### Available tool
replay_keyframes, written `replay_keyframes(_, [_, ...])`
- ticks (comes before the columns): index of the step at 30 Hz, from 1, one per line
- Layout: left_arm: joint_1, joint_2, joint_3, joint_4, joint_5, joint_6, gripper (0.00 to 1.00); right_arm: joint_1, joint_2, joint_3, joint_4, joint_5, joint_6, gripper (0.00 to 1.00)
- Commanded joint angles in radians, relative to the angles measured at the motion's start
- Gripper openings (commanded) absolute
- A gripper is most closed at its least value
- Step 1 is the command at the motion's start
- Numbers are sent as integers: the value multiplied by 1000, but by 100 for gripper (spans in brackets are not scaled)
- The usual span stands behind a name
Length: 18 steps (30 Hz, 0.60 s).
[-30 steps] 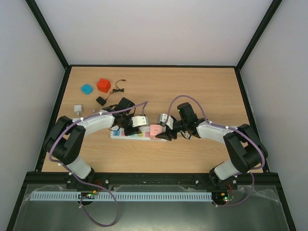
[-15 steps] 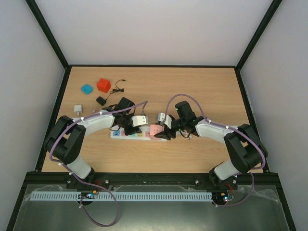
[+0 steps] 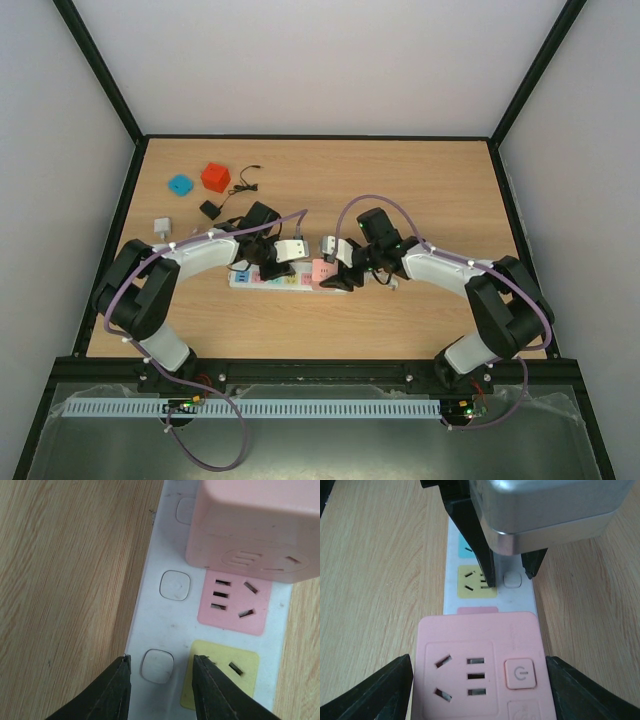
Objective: Pull the plug off the socket
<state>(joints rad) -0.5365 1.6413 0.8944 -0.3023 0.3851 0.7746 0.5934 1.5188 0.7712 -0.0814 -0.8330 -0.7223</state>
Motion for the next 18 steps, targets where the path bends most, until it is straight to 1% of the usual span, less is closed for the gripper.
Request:
replay_keyframes(1, [-3,63,-38,-57,-55,-5,37,20,12,41,-57,44,-28,70])
replay_keyframes(6, [-2,75,-40,-59,-64,-7,36,42,14,63,-92,87,-54,63])
replay_keyframes(9, [-3,77,-42,-58,-65,-6,35,59,9,81,-134,131,-82,55])
replay_keyframes(14, [-12,96,-44,-57,-92,-5,35,65,-1,137,-208,132,-95,37])
replay_keyframes(16, [-16,106,-45,-57,-106,-8,34,65,-5,151,-223,130,-91,33])
replay_keyframes(18, [-22,113,-47,-56,-117,-8,34,65,-7,161,-235,123,-91,32])
